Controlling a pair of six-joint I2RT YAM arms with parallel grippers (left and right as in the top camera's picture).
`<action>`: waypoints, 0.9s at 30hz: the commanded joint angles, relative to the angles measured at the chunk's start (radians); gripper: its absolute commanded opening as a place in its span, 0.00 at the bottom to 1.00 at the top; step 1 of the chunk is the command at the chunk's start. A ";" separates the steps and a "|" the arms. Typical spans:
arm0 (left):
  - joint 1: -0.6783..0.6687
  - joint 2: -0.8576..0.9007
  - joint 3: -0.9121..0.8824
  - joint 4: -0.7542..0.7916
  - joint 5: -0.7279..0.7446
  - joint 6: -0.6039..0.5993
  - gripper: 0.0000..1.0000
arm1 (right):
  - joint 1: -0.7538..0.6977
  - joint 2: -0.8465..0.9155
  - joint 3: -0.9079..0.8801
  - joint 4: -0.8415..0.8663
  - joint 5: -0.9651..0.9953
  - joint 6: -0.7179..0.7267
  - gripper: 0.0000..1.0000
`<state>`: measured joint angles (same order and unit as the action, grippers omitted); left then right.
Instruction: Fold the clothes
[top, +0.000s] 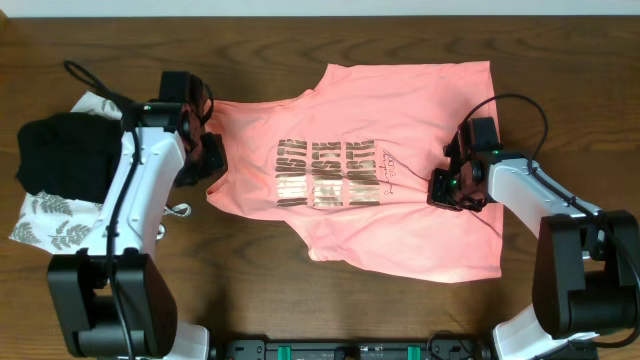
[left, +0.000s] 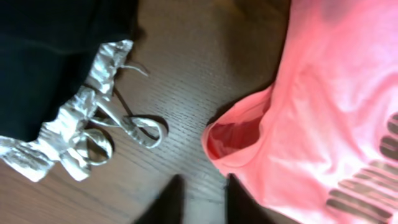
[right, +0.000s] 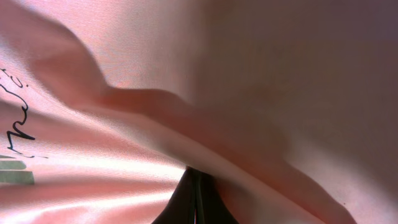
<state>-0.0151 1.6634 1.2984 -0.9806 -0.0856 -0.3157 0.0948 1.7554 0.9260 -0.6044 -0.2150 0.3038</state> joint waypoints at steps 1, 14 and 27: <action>0.002 0.028 -0.047 0.017 0.008 -0.004 0.43 | 0.010 0.050 -0.038 -0.016 0.133 0.002 0.01; 0.002 0.154 -0.134 0.157 0.131 0.072 0.50 | 0.010 0.050 -0.038 -0.016 0.133 0.003 0.01; 0.003 0.156 -0.136 0.150 0.244 0.151 0.06 | 0.010 0.050 -0.038 -0.013 0.134 0.003 0.01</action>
<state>-0.0151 1.8107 1.1671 -0.8120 0.1394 -0.1867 0.0948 1.7554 0.9264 -0.6048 -0.2119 0.3038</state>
